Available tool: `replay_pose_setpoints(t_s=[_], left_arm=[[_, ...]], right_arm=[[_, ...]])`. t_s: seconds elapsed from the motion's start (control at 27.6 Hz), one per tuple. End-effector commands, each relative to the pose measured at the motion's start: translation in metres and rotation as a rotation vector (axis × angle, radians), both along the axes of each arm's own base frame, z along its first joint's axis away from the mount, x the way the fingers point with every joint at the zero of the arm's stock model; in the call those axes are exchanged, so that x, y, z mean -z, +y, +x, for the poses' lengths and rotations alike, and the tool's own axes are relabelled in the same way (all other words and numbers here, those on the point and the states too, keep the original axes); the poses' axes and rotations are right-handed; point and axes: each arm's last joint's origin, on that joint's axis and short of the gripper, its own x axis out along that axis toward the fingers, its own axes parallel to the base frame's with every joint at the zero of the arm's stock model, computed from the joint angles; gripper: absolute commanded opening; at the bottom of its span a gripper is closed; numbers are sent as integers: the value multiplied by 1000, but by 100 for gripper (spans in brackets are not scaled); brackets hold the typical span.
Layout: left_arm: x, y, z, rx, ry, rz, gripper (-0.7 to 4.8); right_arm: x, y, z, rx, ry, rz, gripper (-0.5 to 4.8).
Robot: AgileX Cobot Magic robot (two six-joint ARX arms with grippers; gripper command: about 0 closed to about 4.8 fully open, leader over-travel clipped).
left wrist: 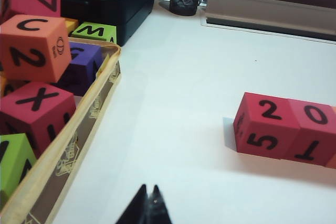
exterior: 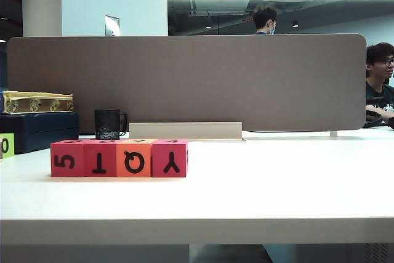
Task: Select the appropriate blocks from the scattered letter blocks on the table and arrange them in a row to spell out "2024".
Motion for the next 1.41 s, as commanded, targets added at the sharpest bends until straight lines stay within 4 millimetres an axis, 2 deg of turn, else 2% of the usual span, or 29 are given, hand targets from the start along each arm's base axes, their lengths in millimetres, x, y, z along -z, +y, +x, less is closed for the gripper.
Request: replay_pose_setpoints(t_s=[0.04,0.14,0.29,0.62,0.8,0.94,1.12,1.41], left_arm=[[-1,0,0,2,-3,-3,-5],[-1,0,0,2,-4,-3,-5],[-1,0,0,1,-3,-3,-5],[-1,0,0,2,-3,-3,-5],[-1,0,0,2,-4,-3,-5],[-1,0,0,1,-3,-3,-5],[-1,0,0,1,-3,-3,-5],[-1,0,0,1,-3,-3,-5]], right_arm=[[-5,-5,-4,33,-51,3,-4],[-3,-7,-6,29,-62,11,-4],[13,-6,-8,5,-100,22,-4],[77,-12,-9,96,-208,123,-4],[108,-17,-10,151,-179,178,-4],[144,-21,-13,208,-157,237,-4],[158,-21,-14,206,-151,236,-4],[166,-21,-15,214,-128,218,-4]])
